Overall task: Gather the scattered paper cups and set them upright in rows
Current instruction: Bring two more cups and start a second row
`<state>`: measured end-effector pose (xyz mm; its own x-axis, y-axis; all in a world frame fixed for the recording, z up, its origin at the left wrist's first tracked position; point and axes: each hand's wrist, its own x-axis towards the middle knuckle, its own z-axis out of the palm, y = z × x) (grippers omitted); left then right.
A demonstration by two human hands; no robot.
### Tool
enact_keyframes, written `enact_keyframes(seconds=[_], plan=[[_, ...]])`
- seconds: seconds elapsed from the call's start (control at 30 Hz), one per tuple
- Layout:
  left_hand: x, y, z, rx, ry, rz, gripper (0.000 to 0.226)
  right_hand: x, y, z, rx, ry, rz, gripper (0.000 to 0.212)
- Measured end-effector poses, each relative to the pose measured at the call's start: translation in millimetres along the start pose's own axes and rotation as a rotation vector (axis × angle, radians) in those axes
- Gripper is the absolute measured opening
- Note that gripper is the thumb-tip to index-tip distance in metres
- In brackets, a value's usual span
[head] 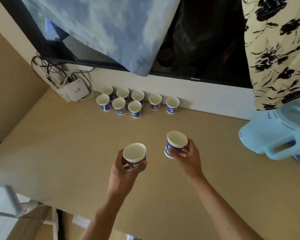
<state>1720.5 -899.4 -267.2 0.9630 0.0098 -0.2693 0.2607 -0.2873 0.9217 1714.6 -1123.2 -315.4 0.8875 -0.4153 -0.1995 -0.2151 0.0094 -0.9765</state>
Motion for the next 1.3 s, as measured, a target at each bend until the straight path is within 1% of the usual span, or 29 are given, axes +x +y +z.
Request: enact_keyframes(seconds=[0.13, 0.33, 0.53, 0.67, 0.8, 0.93, 1.03, 1.13, 1.3], plan=[[50, -14, -9, -0.003, -0.076, 0.041, 0.057, 34, 13, 32, -0.043, 0.049, -0.014, 0.057], [105, -53, -7, 0.017, -0.162, 0.110, 0.063, 88, 44, 77, -0.111, 0.041, -0.094, 0.058], [147, -78, -6, 0.029, -0.160, 0.206, 0.068, 149, 68, 109, -0.126, 0.062, -0.156, 0.058], [164, -93, -3, 0.017, -0.134, 0.276, 0.069, 181, 80, 120, -0.126, 0.093, -0.196, 0.058], [175, -110, 2, -0.005, -0.119, 0.295, 0.065, 199, 93, 128, -0.117, 0.112, -0.220, 0.057], [181, -117, 4, -0.003, -0.098, 0.329, 0.064, 209, 100, 132, -0.167, 0.117, -0.265, 0.056], [181, -116, 5, -0.020, -0.118, 0.317, 0.066, 215, 101, 132, -0.190, 0.121, -0.294, 0.054], [182, -112, 5, -0.030, -0.126, 0.319, 0.062, 217, 101, 132, -0.208, 0.127, -0.308, 0.050], [183, -107, 8, -0.048, -0.149, 0.329, 0.074, 220, 100, 134, -0.211, 0.139, -0.313, 0.054]])
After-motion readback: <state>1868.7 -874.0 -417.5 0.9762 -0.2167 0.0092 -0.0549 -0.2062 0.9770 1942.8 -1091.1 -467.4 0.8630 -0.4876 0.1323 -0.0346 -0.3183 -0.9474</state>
